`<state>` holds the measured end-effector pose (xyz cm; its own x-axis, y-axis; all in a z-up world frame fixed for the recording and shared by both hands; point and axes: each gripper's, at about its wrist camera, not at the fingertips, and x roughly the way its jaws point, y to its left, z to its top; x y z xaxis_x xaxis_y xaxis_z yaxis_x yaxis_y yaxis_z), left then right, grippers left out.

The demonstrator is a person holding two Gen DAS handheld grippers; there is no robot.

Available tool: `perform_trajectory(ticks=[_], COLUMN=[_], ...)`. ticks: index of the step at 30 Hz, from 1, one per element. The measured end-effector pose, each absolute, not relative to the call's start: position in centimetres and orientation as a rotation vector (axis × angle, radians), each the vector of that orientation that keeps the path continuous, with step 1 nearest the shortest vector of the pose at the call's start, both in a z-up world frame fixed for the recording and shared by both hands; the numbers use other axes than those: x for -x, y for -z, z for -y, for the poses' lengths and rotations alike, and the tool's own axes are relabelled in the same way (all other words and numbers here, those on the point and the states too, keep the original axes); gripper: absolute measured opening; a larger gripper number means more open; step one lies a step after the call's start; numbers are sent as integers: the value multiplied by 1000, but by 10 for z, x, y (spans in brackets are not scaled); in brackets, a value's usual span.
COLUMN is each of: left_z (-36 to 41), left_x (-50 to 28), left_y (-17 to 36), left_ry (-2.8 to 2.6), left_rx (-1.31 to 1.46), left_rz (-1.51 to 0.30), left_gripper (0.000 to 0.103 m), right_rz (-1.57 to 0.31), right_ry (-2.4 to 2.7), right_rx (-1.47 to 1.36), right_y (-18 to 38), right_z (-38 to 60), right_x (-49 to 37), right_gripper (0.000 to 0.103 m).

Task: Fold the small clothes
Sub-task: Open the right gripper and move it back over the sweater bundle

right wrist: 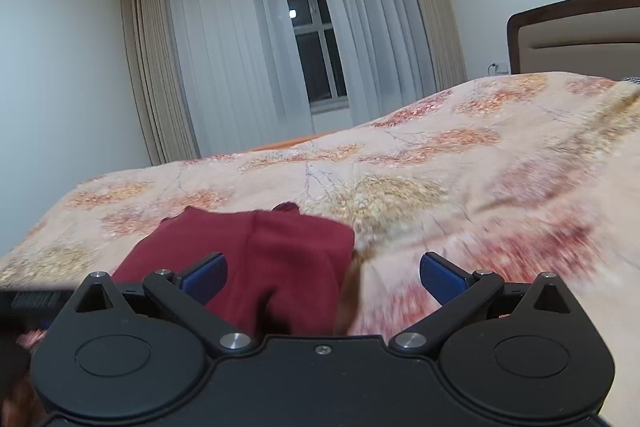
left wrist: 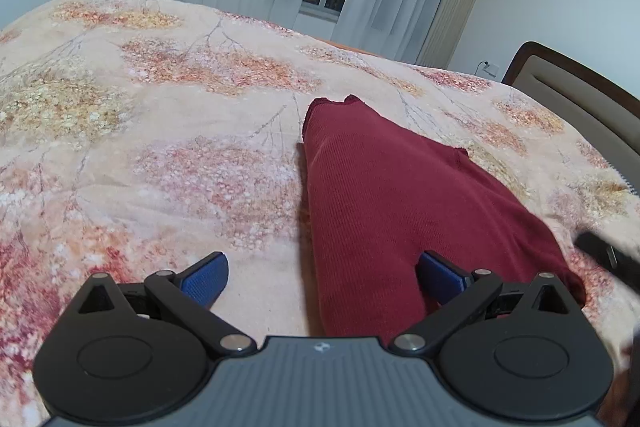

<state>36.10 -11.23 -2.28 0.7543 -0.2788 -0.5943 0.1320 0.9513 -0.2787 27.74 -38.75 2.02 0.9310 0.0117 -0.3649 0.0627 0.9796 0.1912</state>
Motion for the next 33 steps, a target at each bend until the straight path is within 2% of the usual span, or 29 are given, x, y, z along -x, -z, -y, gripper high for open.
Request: perform_trajectory(ticks=[6,10,27,33], left_z=[107,103,104,101], left_x=[-360,-360,-358,-356], left_y=[32,37,41,43], left_ry=[248,267,269,275], left_rx=[254,281,275,294], left_rz=[-656,-646,-626,-616], left_gripper=[103,103,103,103], right_rz=[-480,-581,-532,-410], right_ry=[107,127,116,35], right_rx=[-165,-165,-189,-218], right_y=[-5,17,34,1], right_z=[399,403,405,408], right_x=[-348,-366,-355,-337], right_gripper=[102,102,103,102])
